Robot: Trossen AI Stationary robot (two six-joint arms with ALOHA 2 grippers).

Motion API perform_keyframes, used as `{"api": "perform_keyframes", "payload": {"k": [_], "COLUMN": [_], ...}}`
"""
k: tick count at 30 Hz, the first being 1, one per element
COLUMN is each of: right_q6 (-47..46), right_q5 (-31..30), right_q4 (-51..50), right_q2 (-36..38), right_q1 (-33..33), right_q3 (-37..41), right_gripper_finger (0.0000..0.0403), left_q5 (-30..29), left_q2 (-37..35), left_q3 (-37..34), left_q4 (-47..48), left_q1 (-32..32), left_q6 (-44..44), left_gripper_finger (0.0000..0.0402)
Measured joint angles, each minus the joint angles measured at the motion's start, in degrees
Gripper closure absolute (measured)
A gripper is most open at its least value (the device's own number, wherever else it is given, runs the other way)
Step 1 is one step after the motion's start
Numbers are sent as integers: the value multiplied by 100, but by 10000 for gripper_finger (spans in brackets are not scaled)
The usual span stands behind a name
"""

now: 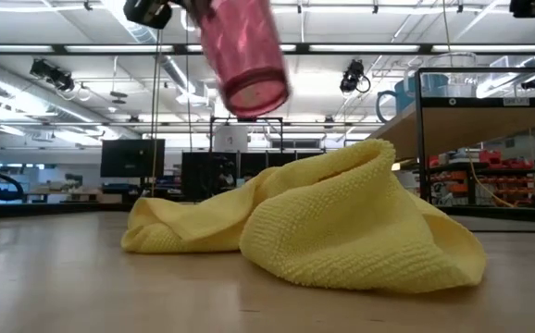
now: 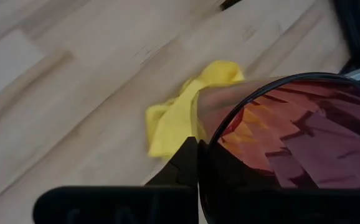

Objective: Stack small to large cups/mugs on shelf
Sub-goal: Put the red cup on the shelf

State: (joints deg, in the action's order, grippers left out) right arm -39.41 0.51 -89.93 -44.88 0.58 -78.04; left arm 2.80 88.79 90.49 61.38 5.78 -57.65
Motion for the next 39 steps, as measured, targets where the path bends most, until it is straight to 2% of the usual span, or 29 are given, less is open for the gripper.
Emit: {"api": "perform_keyframes", "payload": {"k": [3,9,18,29,34,39], "right_q6": [-7,-261,-609,-287,-449,-847], "right_q5": [92,665,1052,1904,1862,1420], "right_q4": [-11,-12,-9,-17,-11,43], "right_q2": [26,221,671,719,713,603], "right_q1": [0,0,-2,-158,-649,-1240], "right_q3": [0,0,76,1596,1770,1762], "right_gripper_finger": [394,395,396,396,396,396], "left_q5": [-2,104,193,200,195,198], "left_q2": [221,921,1915,2580,2680,2890], "left_q3": [249,1037,2087,3048,3177,3187], "left_q4": [44,53,438,322,208,40], "left_q1": [7,62,120,193,199,193], "left_q6": [168,598,1163,1432,1410,1461], "left_gripper_finger": [390,390,390,390,388,390]}}
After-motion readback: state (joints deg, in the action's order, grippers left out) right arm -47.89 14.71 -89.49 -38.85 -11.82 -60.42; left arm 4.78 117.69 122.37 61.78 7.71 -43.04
